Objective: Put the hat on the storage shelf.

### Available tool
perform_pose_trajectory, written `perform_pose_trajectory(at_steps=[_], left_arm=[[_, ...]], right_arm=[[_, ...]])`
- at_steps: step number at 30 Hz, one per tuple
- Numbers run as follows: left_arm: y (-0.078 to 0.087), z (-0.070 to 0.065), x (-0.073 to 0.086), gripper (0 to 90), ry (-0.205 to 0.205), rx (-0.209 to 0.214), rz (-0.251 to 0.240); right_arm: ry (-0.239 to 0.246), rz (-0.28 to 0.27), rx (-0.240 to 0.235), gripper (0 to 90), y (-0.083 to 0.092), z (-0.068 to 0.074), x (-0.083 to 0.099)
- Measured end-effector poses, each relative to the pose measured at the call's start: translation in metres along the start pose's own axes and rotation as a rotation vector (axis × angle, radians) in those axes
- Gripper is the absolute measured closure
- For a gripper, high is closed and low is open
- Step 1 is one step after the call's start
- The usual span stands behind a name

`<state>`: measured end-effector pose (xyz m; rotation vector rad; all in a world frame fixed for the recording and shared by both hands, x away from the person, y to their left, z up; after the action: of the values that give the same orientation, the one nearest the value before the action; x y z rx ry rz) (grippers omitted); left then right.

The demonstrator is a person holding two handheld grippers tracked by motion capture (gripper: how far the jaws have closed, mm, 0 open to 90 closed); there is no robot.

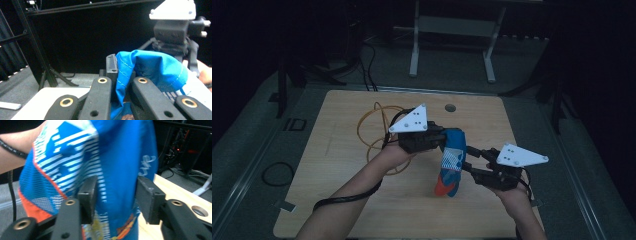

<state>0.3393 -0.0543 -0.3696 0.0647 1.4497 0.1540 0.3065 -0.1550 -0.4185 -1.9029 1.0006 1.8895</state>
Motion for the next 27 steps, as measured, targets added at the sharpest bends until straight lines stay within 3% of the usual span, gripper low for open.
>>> perform_pose_trajectory(at_steps=[1,3,4,5,7,9,13,17,22,27], left_arm=[[0.000,0.000,0.000,89.1,-0.003,-0.002,-0.001],[0.000,0.001,0.001,89.1,0.007,-0.003,0.000],[0.000,0.001,0.001,89.1,0.007,-0.003,0.000],[0.001,0.001,0.001,89.0,0.010,0.001,0.001],[0.004,0.003,0.002,89.1,0.009,-0.010,0.006],[0.006,0.004,0.002,89.0,0.014,-0.010,0.003],[0.013,0.007,0.004,89.0,0.025,-0.024,0.007],[0.018,0.005,0.005,88.9,0.023,-0.022,0.022],[0.021,0.001,0.012,88.7,0.003,-0.015,0.088],[0.021,-0.005,0.015,88.5,0.002,0.005,0.124]], right_arm=[[0.008,0.002,-0.003,54.7,-0.001,0.002,0.000],[0.019,-0.001,0.014,70.1,-0.004,0.002,0.000],[0.019,-0.001,0.014,70.1,-0.004,0.002,0.000],[0.010,-0.010,0.028,85.1,-0.003,-0.001,-0.001],[0.008,-0.014,0.043,90.0,-0.002,-0.003,-0.003],[0.009,-0.015,0.042,90.0,-0.001,-0.004,-0.004],[0.016,-0.027,0.084,90.0,0.006,-0.009,-0.010],[0.008,-0.036,0.086,90.0,0.010,-0.012,-0.014],[-0.005,-0.060,0.103,90.0,0.021,-0.022,-0.023],[0.019,-0.072,0.118,90.0,0.027,-0.026,-0.036]])
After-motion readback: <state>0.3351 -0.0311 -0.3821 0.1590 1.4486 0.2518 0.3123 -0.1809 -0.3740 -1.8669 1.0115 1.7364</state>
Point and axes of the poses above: each handheld gripper's, and its own axes: y roughly backward along the jaws, x roughly out of its underside, z roughly to its left, the point moved 9 cm from there along -y, roughly forward along the jaws, and after that the axes turned 9 degrees about x, right-handed, at the moved point
